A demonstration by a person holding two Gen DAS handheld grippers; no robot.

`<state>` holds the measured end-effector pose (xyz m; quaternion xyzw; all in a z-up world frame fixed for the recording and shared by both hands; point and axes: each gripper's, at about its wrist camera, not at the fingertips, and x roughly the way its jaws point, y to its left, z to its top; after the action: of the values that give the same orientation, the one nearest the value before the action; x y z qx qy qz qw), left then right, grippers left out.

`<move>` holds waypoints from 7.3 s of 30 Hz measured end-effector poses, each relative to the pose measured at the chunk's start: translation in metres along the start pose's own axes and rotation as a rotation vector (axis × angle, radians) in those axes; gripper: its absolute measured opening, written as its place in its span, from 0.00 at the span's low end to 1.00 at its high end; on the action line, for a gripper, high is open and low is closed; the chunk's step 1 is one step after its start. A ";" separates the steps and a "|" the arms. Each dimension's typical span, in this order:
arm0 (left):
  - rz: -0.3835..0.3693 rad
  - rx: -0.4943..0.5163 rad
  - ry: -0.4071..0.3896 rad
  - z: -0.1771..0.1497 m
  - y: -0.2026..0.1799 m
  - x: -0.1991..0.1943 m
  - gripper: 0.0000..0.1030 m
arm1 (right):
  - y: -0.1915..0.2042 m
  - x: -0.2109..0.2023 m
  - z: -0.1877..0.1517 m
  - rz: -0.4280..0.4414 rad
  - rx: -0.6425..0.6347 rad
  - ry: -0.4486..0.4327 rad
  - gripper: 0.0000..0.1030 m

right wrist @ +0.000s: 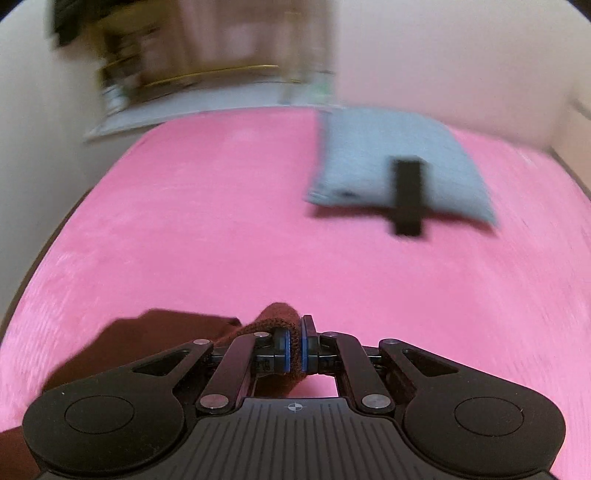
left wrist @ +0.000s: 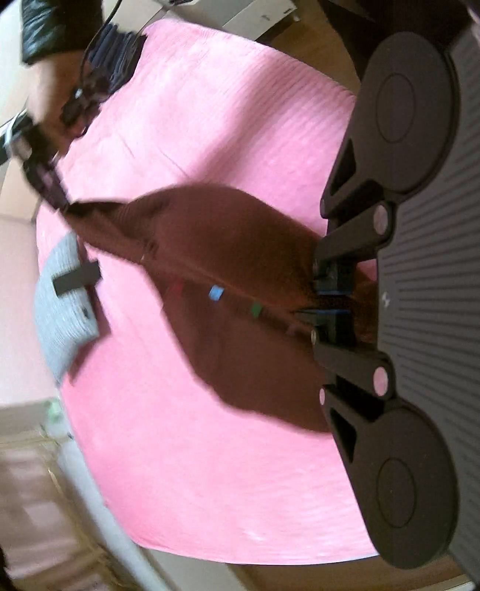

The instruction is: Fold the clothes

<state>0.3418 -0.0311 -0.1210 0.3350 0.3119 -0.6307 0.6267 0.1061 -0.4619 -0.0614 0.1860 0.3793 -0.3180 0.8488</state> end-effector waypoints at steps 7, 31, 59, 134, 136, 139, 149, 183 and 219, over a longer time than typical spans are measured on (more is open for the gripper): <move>-0.003 0.226 -0.129 0.099 0.016 0.000 0.03 | -0.091 -0.079 0.002 -0.071 0.213 -0.093 0.03; -0.183 0.538 -0.053 0.089 -0.268 0.075 0.04 | -0.298 -0.222 -0.245 -0.273 0.295 -0.055 0.04; 0.052 0.011 0.135 0.177 -0.179 0.287 0.32 | -0.395 -0.027 -0.229 0.081 0.144 0.193 0.73; 0.082 0.773 -0.074 -0.160 -0.374 0.183 0.08 | -0.112 -0.118 -0.513 0.198 -0.832 -0.125 0.60; 0.081 0.747 -0.075 -0.154 -0.372 0.184 0.06 | -0.099 -0.107 -0.516 0.191 -0.903 -0.113 0.54; 0.093 0.713 -0.094 -0.153 -0.368 0.176 0.04 | -0.086 -0.092 -0.514 0.177 -0.967 -0.077 0.09; 0.080 0.624 -0.064 -0.190 -0.378 0.158 0.05 | -0.079 -0.107 -0.525 0.172 -0.967 0.001 0.05; -0.231 -0.542 -0.170 0.055 -0.116 0.322 0.18 | -0.213 -0.021 -0.384 0.101 -0.449 -0.171 0.73; 0.097 -0.065 -0.169 0.114 -0.135 0.365 0.03 | -0.185 0.056 -0.319 0.178 -0.493 -0.125 0.73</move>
<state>0.2072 -0.3337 -0.3549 0.2747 0.2615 -0.6152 0.6912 -0.1595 -0.4413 -0.3231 -0.0135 0.3744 -0.1511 0.9148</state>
